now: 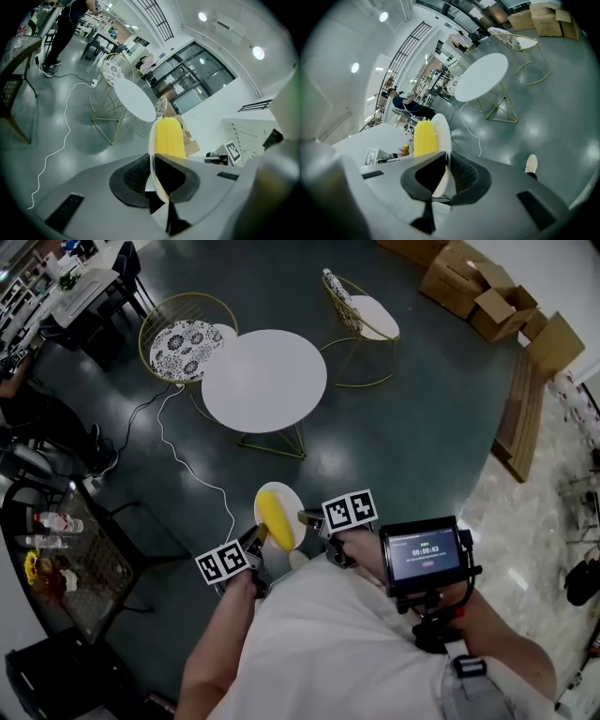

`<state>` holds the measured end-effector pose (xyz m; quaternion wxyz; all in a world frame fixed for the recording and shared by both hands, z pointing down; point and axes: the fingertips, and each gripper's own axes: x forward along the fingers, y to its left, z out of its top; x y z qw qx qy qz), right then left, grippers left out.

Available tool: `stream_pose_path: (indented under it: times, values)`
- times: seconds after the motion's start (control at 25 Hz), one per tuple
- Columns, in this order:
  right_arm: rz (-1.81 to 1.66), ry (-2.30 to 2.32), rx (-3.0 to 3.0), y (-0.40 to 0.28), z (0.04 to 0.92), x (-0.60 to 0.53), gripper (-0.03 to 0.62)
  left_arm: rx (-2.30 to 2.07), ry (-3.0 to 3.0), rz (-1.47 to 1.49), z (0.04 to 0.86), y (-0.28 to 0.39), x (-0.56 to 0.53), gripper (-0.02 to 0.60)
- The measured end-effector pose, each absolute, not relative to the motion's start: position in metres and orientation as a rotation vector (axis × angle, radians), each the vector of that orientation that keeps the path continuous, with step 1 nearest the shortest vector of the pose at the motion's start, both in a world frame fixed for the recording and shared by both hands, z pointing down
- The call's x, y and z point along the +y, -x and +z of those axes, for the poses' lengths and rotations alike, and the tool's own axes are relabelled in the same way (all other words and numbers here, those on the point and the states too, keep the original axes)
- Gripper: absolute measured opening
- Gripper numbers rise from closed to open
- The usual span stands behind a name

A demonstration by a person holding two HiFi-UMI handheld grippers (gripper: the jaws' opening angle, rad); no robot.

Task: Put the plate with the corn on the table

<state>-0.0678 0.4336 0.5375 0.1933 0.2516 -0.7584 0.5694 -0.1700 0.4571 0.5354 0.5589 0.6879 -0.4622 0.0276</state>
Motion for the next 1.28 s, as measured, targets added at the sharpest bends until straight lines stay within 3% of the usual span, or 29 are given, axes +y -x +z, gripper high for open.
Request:
stream_pose_path:
  times: [0.44, 0.68, 1.28]
  values:
    - [1.61, -0.69, -2.123, 0.027, 0.541, 0.373, 0.041, -1.094, -1.606, 0.088, 0.539, 0.129, 0.396, 0.038]
    - [1.641, -0.692, -2.116, -0.047, 0.542, 0.304, 0.04, -1.08, -1.594, 0.125, 0.542, 0.055, 0.326, 0.038]
    - [1.634, -0.74, -2.149, -0.05, 0.552, 0.288, 0.04, -1.055, -1.631, 0.136, 0.557, 0.052, 0.306, 0.038]
